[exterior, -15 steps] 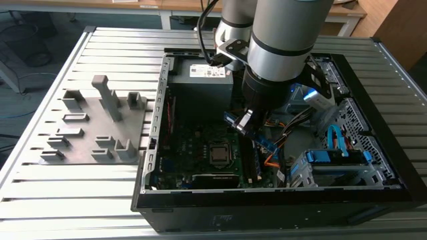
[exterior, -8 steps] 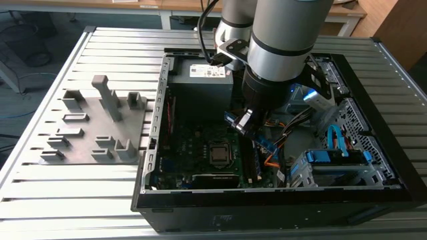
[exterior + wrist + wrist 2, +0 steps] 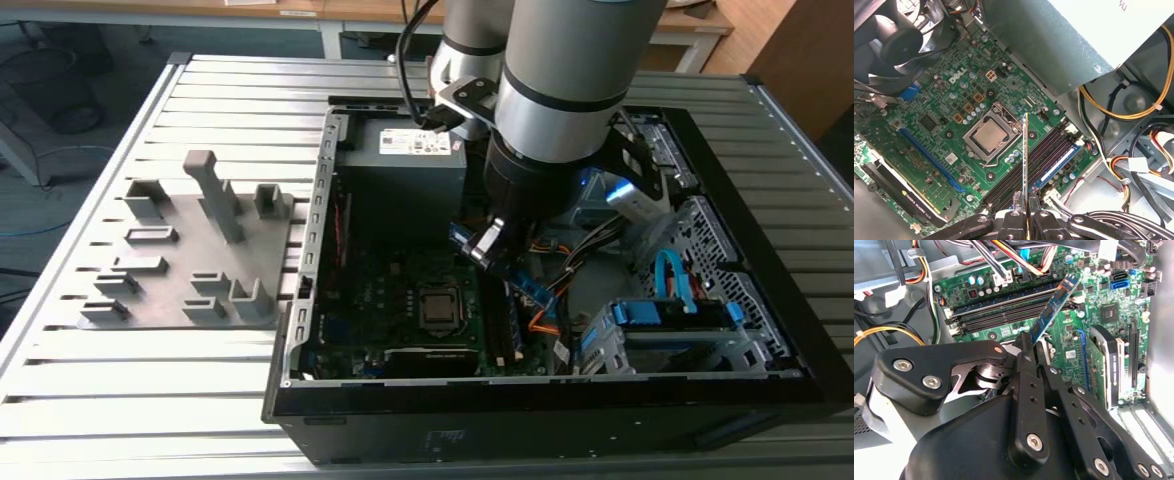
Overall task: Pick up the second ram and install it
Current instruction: 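Insert the second ram into the second slot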
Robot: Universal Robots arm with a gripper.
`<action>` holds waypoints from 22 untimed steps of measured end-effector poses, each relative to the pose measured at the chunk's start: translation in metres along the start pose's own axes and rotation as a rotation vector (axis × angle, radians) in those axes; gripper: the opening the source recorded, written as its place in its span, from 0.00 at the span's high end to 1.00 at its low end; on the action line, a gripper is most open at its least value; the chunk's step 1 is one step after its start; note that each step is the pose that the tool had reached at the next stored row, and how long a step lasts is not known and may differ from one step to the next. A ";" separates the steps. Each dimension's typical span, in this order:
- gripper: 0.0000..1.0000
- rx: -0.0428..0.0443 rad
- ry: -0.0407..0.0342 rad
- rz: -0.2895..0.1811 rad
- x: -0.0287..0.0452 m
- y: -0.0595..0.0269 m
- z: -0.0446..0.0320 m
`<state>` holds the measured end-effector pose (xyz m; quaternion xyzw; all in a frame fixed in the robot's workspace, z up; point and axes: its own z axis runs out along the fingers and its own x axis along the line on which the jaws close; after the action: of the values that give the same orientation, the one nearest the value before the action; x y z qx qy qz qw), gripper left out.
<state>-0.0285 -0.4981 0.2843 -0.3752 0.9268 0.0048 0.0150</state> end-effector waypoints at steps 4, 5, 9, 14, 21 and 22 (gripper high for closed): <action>0.86 0.0003 0.0000 0.009 0.0000 0.0000 0.0000; 0.86 0.0004 0.0001 0.011 0.0000 0.0000 0.0000; 0.86 0.0007 0.0001 0.020 0.0000 0.0000 0.0000; 0.86 0.0010 0.0001 0.030 0.0000 0.0000 0.0000; 0.86 0.0016 0.0003 0.045 0.0000 0.0000 0.0000; 0.86 0.0017 0.0003 0.047 0.0000 0.0000 0.0000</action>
<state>-0.0285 -0.4981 0.2843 -0.3532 0.9354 0.0043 0.0150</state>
